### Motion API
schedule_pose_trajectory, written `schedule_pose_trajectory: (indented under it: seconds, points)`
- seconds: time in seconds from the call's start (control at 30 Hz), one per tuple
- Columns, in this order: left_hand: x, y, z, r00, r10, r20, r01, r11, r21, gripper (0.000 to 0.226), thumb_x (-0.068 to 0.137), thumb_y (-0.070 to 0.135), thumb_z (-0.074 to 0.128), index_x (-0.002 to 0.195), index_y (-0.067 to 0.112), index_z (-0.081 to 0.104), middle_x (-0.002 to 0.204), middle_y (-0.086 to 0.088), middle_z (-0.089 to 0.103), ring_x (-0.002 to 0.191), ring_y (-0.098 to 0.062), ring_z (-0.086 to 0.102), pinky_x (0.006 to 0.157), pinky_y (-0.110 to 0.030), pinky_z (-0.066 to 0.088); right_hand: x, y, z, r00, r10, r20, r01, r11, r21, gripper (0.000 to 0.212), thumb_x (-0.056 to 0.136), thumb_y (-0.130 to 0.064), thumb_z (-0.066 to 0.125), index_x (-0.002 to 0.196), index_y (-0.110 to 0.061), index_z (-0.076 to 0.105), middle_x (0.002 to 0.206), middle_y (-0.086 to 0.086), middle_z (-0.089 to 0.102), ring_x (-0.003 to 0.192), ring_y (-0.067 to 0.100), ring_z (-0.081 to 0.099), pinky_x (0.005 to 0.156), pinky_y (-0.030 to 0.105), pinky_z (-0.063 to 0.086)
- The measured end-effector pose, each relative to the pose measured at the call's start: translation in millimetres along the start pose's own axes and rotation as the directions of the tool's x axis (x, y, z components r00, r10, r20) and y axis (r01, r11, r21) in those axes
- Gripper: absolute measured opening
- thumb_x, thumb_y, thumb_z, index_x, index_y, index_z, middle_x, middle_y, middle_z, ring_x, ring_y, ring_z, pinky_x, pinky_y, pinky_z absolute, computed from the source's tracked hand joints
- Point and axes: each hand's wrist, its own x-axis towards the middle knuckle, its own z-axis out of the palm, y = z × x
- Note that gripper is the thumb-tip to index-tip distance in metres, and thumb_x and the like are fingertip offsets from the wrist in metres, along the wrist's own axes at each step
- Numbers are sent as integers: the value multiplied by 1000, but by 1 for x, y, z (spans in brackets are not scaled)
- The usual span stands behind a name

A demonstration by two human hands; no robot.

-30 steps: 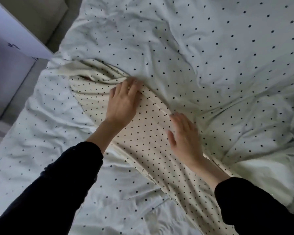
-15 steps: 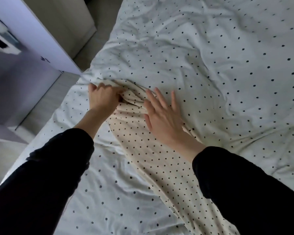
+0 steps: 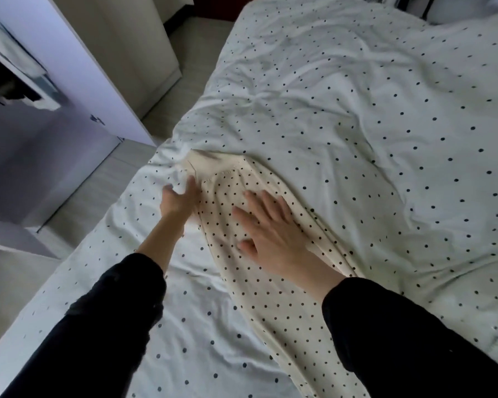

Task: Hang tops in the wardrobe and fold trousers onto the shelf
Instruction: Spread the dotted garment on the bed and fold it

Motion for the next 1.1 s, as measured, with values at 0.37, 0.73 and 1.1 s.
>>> schedule_pose_trajectory:
  seconds: [0.37,0.73,1.1]
  points:
    - [-33,39,2,981,169,91,-136,947,-291,16,77,13,73,81,11,58,76,-4,61,65,-19,57,58,-29,51,-5,0,-3,1000,-6,1,5,966,257,48,99,-43,34,144,-28,37,159,-3,9,147,14,2,119,45,-1]
    - [-141,-31,29,-29,793,609,-952,-208,226,38,67,11,55,105,17,59,120,0,65,105,-19,54,81,-33,36,-154,35,-42,547,804,233,-56,-243,968,35,98,-42,38,119,-17,52,132,6,56,108,18,60,91,30,47]
    - [-136,-28,20,561,749,354,-794,364,487,43,85,25,44,126,14,54,131,-6,55,120,-28,51,95,-43,35,-155,-4,9,960,66,-271,-42,995,96,49,95,-33,38,140,-15,42,153,12,30,142,31,25,113,52,26]
